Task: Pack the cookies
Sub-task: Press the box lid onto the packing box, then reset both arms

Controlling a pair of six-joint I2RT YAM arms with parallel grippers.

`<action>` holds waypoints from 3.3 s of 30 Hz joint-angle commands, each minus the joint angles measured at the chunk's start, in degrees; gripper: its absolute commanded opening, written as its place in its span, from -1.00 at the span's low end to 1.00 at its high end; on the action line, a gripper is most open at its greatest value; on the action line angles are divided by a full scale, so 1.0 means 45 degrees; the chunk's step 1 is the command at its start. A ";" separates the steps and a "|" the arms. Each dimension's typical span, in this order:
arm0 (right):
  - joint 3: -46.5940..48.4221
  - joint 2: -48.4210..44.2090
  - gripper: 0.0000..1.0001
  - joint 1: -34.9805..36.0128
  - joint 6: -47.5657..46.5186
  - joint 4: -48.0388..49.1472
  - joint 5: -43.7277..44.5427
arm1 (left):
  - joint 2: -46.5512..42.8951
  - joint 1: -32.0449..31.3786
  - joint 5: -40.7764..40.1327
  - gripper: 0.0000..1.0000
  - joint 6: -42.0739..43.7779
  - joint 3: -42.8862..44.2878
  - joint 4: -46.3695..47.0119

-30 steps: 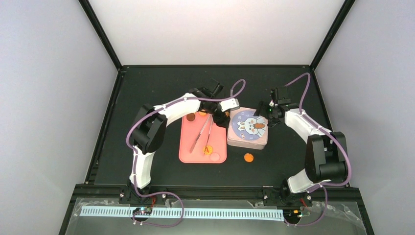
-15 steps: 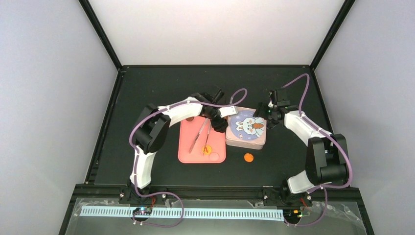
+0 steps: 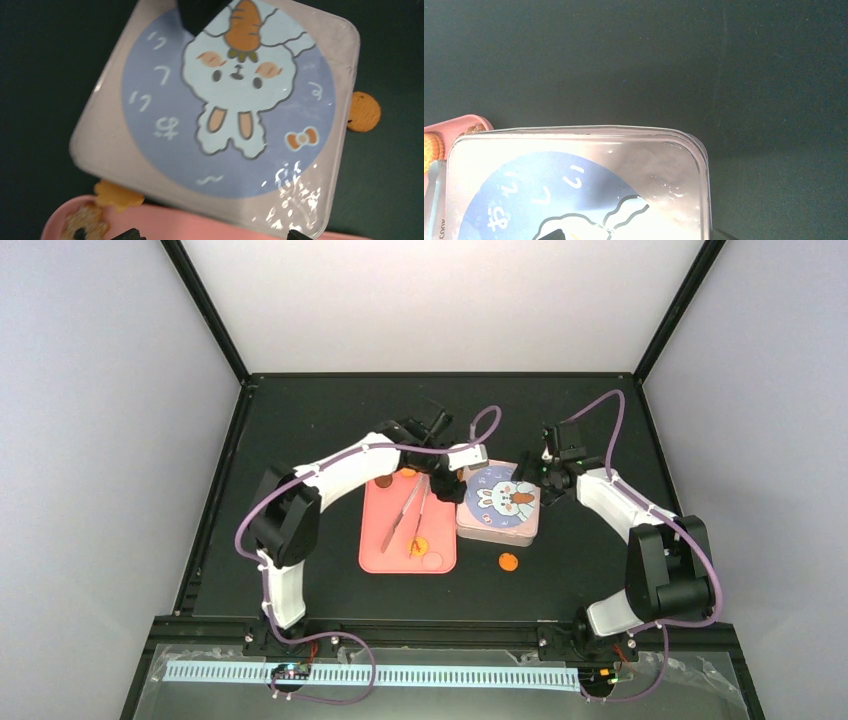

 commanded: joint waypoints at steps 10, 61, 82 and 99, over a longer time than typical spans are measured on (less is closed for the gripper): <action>-0.0212 -0.0245 0.56 0.0230 -0.0058 -0.0093 0.0219 | 0.2390 -0.0835 -0.1999 0.45 -0.0119 0.0155 0.0803; -0.0006 -0.4754 0.99 0.0174 -0.0135 0.1141 -0.0481 | 0.2285 0.0378 -0.0988 0.68 -0.1317 0.2803 -0.0480; -0.7120 -0.8656 0.99 0.0089 -0.3133 0.8272 1.1884 | -0.8901 0.7579 -0.1685 0.98 -0.2820 -1.0190 0.9114; -0.9815 -0.5184 0.99 -0.0249 -0.3817 1.6232 1.0640 | -0.7798 0.9342 -0.1650 0.97 -0.5220 -1.3840 1.5334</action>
